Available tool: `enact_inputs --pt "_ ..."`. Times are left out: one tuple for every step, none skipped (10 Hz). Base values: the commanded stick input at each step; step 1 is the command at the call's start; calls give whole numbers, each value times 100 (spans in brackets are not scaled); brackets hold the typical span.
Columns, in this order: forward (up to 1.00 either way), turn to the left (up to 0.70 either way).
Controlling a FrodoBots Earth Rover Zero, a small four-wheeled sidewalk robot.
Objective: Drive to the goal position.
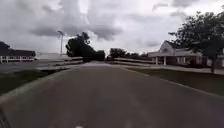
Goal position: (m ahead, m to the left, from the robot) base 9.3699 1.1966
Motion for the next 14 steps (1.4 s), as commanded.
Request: enact_inputs --pt "85 23" --pt "85 8" --pt "85 3" --pt "85 3" --pt "85 4" --pt "85 15" --pt "85 21" --pt "85 25" --pt "85 26" --pt "85 19" --pt "85 4" --pt "85 4" --pt "85 3" --pt "85 3"
